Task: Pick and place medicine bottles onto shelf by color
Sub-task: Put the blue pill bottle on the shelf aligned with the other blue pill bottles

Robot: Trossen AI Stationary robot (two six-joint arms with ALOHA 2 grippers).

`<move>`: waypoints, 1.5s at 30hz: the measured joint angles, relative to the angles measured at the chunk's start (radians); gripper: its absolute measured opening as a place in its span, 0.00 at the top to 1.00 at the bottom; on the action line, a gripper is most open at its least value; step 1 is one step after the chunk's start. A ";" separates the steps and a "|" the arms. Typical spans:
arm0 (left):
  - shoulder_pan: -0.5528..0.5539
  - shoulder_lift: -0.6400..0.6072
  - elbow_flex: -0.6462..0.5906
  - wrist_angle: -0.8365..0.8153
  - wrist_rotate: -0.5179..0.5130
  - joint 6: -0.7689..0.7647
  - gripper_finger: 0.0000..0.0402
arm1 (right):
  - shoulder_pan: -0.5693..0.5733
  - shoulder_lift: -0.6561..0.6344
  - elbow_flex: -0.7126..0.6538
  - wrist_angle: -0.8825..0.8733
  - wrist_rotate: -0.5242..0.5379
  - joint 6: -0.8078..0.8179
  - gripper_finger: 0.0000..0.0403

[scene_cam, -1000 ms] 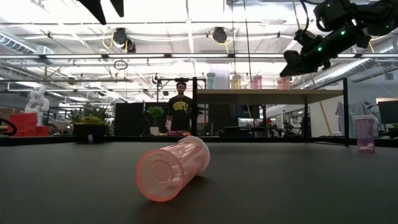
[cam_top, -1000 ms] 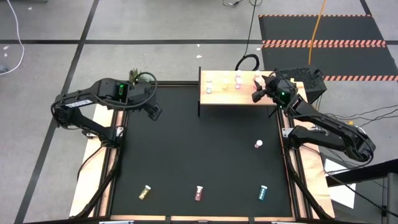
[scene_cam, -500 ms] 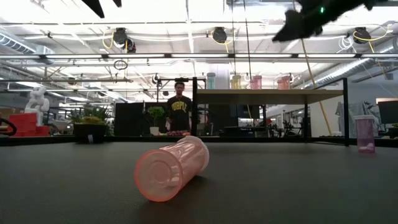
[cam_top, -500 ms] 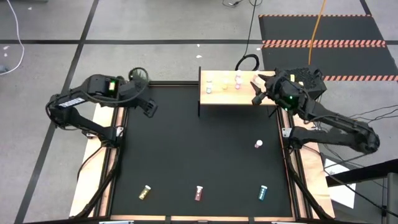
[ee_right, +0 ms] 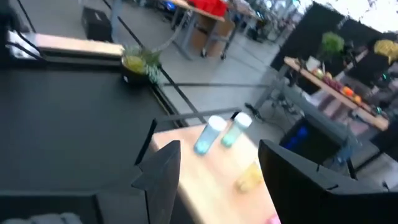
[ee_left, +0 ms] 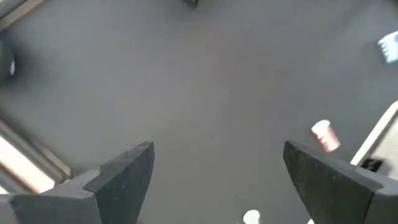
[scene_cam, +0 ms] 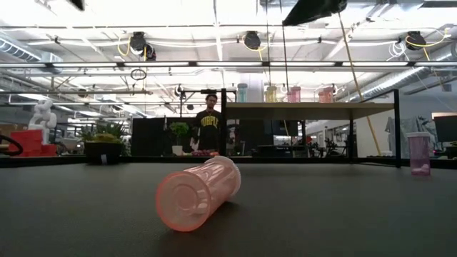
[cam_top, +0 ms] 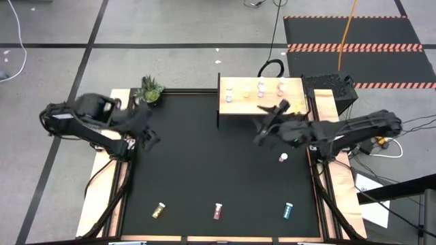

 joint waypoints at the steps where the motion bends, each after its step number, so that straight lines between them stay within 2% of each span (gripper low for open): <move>1: -0.024 -0.011 -0.042 0.000 0.000 -0.032 0.11 | 0.019 0.028 0.008 -0.014 0.029 0.038 0.48; 4: -0.102 -0.037 -0.177 0.027 0.000 -0.158 0.11 | 0.065 0.079 0.042 -0.085 0.089 0.192 0.48; 6: -0.157 -0.048 -0.257 0.074 0.002 -0.233 0.11 | 0.080 0.085 0.076 -0.150 0.069 0.356 0.48; 8: -0.209 -0.049 -0.318 0.129 0.003 -0.290 0.11 | 0.080 0.084 0.121 -0.247 -0.007 0.544 0.48; 11: -0.269 -0.047 -0.389 0.223 0.003 -0.322 0.11 | 0.070 0.085 0.176 -0.418 -0.143 0.726 0.48; 16: -0.299 -0.046 -0.497 0.468 -0.017 -0.199 0.11 | 0.080 0.086 0.182 -0.699 -0.317 0.942 0.49; 20: -0.283 -0.046 -0.529 0.496 -0.047 -0.155 0.11 | 0.115 0.085 0.182 -0.899 -0.546 1.175 0.52; 23: -0.259 -0.046 -0.532 0.495 -0.087 -0.102 0.11 | 0.208 0.086 0.182 -0.972 -0.619 1.312 0.54; 30: -0.199 -0.047 -0.532 0.493 -0.117 0.123 0.11 | 0.396 0.085 0.135 -1.036 -0.634 1.551 0.56; 35: -0.155 -0.047 -0.532 0.539 -0.126 0.286 0.11 | 0.481 0.086 0.068 -0.931 -0.722 1.688 0.52; 38: -0.138 -0.047 -0.532 0.572 -0.125 0.345 0.11 | 0.518 0.086 0.043 -0.897 -0.730 1.811 0.50; 41: -0.121 -0.047 -0.532 0.588 -0.116 0.360 0.11 | 0.538 0.092 0.032 -0.908 -0.807 1.978 0.50; 45: -0.097 -0.047 -0.532 0.577 -0.116 0.343 0.11 | 0.569 0.105 0.031 -0.871 -0.987 2.211 0.50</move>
